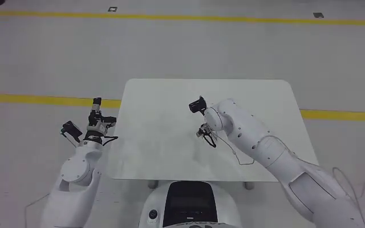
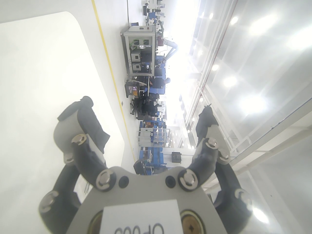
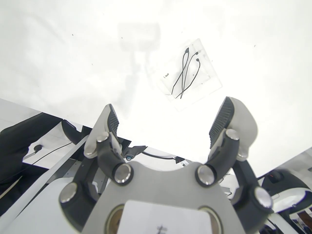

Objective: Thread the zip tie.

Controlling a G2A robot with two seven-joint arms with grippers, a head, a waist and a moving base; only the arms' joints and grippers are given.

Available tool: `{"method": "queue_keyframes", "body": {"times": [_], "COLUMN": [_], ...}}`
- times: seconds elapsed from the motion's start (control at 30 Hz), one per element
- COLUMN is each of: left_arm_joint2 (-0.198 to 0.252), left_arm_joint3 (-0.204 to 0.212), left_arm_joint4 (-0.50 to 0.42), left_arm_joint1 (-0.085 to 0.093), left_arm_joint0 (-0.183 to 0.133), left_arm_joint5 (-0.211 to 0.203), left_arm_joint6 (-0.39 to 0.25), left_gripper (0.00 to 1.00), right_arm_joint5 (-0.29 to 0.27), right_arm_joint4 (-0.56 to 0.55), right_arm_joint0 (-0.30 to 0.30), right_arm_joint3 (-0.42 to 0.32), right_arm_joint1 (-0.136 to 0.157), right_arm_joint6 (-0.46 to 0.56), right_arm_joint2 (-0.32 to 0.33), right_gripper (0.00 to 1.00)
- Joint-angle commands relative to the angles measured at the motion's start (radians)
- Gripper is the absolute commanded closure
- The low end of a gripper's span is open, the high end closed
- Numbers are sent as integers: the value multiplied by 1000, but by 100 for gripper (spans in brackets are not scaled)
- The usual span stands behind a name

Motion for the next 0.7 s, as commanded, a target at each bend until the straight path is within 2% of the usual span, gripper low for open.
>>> {"method": "queue_keyframes", "body": {"times": [0.0,0.1,0.23,0.33,0.5,0.67], "left_arm_joint2": [0,0,0,0,0,0], "left_arm_joint3": [0,0,0,0,0,0], "left_arm_joint4": [0,0,0,0,0,0], "left_arm_joint1": [0,0,0,0,0,0], "left_arm_joint0": [0,0,0,0,0,0], "left_arm_joint5": [0,0,0,0,0,0], "left_arm_joint6": [0,0,0,0,0,0], "left_gripper": [0,0,0,0,0,0], "right_arm_joint5": [0,-2,37,73,73,73], "right_arm_joint4": [0,-17,-3,46,116,115], "right_arm_joint0": [0,-4,12,30,54,54], "right_arm_joint3": [0,10,38,85,192,195], "right_arm_joint1": [0,-2,-18,-36,-70,-72], "right_arm_joint6": [0,-10,0,0,-22,-25], "right_arm_joint2": [0,-7,-15,-20,18,20], "right_gripper": [0,0,0,0,0,0]}}
